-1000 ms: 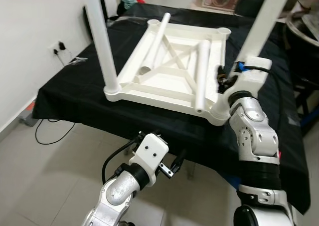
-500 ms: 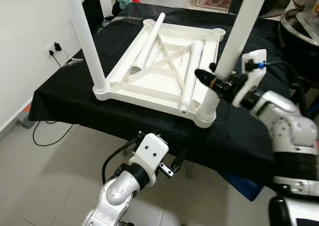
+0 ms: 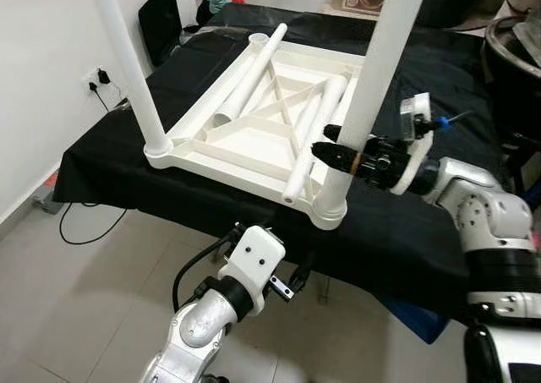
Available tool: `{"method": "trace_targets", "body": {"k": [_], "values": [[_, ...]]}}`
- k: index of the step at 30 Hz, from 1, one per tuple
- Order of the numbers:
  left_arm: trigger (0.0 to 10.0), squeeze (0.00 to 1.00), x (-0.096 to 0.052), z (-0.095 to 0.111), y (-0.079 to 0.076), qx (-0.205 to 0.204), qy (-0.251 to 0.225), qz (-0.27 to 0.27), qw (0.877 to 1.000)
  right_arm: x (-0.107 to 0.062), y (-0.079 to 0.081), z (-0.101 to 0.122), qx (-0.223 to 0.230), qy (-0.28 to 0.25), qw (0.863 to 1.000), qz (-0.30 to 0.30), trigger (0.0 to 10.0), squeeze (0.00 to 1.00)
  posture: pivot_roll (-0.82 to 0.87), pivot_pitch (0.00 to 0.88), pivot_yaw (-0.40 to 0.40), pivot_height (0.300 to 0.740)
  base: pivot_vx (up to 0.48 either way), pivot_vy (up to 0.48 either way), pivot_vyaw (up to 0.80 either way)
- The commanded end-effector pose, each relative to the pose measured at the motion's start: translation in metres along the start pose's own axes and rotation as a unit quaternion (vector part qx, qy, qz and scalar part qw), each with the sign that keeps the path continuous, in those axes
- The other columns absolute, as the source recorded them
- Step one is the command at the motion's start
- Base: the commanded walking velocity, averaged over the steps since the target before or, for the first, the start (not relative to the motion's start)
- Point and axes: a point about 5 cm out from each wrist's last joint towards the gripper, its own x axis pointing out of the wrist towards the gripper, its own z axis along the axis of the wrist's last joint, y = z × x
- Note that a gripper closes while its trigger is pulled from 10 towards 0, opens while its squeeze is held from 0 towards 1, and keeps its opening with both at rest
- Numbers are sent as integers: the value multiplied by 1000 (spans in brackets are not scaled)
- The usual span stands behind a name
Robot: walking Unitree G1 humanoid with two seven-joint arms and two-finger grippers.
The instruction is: Building children table
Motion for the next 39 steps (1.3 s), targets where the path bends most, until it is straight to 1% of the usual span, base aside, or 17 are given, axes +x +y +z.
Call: {"method": "trace_targets", "body": {"k": [1, 11, 16, 18, 19, 20, 23, 24, 26, 27, 28, 29, 31, 34, 36, 37, 39], "values": [[10000, 0, -1, -6, -2, -3, 15, 0, 1000, 10, 1, -2, -6, 3, 1000, 10, 0, 0, 134, 157, -37, 740, 0, 0, 0], [10000, 0, -2, -7, -3, -4, 16, -1, 1000, -1, -8, -2, -23, -9, 999, -44, 0, 0, 131, 143, -36, 740, 0, 0, 0], [10000, 0, -2, -7, -3, -4, 16, -2, 1000, -8, -21, -4, -52, 1, 989, -136, 0, 0, 130, 135, -33, 740, 0, 0, 0], [10000, 0, -2, -7, -3, -3, 16, -3, 1000, -24, -42, -5, -47, -16, 954, -296, 0, 0, 127, 131, -26, 740, 0, 0, 0], [10000, 0, -2, -7, -3, -3, 16, -3, 1000, -24, -42, -5, -47, -16, 954, -296, 0, 0, 127, 131, -26, 740, 0, 0, 0], [10000, 0, -1, -7, -3, -2, 15, -5, 1000, -34, -48, -6, -49, -25, 923, -382, 0, 0, 124, 130, -26, 740, 0, 0, 0], [10000, 0, -1, -7, -3, -2, 15, -5, 1000, -34, -48, -6, -49, -25, 923, -382, 0, 0, 124, 130, -26, 740, 0, 0, 0], [10000, 0, -1, -7, -2, -1, 14, -6, 1000, -42, -51, -8, -50, -34, 890, -452, 0, 0, 120, 133, -25, 740, 0, 0, 0], [10000, 0, 0, -7, -2, 0, 14, -9, 1000, -59, -42, -12, -66, -49, 799, -596, 0, 0, 121, 140, -26, 740, 0, 0, 0], [10000, 0, 0, -7, -2, 0, 14, -9, 1000, -59, -42, -12, -66, -49, 799, -596, 0, 0, 121, 140, -26, 740, 0, 0, 0], [10000, 0, 0, -7, -3, 0, 15, -9, 1000, -67, -37, -13, -68, -56, 759, -645, 0, 0, 121, 141, -26, 740, 0, 0, 0], [10000, 0, 0, -7, -3, 0, 15, -9, 1000, -67, -37, -13, -68, -56, 759, -645, 0, 0, 121, 141, -26, 740, 0, 0, 0], [10000, 0, 0, -7, -3, 0, 14, -8, 1000, -75, -23, -18, -59, -67, 696, -713, 0, 0, 120, 145, -26, 740, 0, 0, 0], [10000, 0, 1, -7, -3, 0, 14, -8, 1000, -73, -17, -21, -50, -63, 683, -726, 0, 0, 121, 142, -27, 740, 0, 0, 0], [10000, 0, 1, -7, -3, -1, 14, -7, 1000, -62, -13, -23, -32, -75, 693, -716, 1020, 0, 120, 146, -29, 740, 0, 0, 0], [10000, 0, 1, -7, -3, -1, 14, -7, 1000, -50, -12, -22, -26, -81, 715, -694, 10000, 0, 119, 147, -27, 740, 0, 0, 0], [10000, 0, 1, -7, -3, -2, 14, -7, 1000, -42, -11, -22, -24, -87, 726, -682, 10000, 0, 119, 147, -27, 740, 0, 0, 0]]}}
